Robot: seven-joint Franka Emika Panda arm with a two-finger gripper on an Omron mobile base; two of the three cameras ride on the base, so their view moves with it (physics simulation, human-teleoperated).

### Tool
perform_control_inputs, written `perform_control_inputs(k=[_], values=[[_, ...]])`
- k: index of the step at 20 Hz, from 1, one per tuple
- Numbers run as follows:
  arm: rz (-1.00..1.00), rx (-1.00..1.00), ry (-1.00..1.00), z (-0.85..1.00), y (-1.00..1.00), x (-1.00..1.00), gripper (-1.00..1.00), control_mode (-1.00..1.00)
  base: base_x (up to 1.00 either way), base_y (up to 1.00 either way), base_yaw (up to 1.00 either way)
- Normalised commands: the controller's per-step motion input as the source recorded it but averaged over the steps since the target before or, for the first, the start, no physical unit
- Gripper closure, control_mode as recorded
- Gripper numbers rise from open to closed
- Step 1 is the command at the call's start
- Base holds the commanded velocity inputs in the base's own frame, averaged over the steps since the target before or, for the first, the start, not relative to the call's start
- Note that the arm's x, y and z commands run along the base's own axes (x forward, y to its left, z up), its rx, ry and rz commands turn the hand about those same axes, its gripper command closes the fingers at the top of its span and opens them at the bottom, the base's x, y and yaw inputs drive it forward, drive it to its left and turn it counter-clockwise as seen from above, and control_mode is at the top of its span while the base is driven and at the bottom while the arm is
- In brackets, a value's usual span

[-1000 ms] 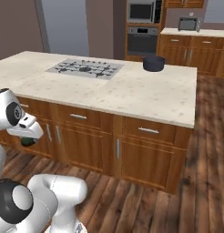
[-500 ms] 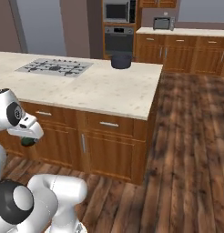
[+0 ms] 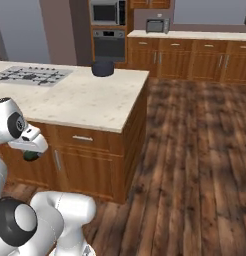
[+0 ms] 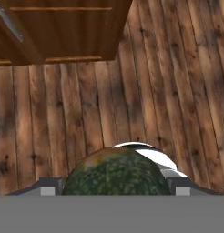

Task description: Turn on the sink faucet. Then move the squash from the counter to the sink. Turn off the sink. Move the vegetable from the sink to the pot next to the stove. Finally move the pot to the front right burner.

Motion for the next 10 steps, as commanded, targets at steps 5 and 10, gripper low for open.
perform_control_inputs(k=[5, 10], values=[[0.0, 0.0, 0.0, 0.0, 0.0, 0.0, 1.0, 1.0, 0.4, -0.87, -0.08], [0.0, 0.0, 0.0, 0.0, 0.0, 0.0, 1.0, 1.0, 0.36, -0.92, -0.05]])
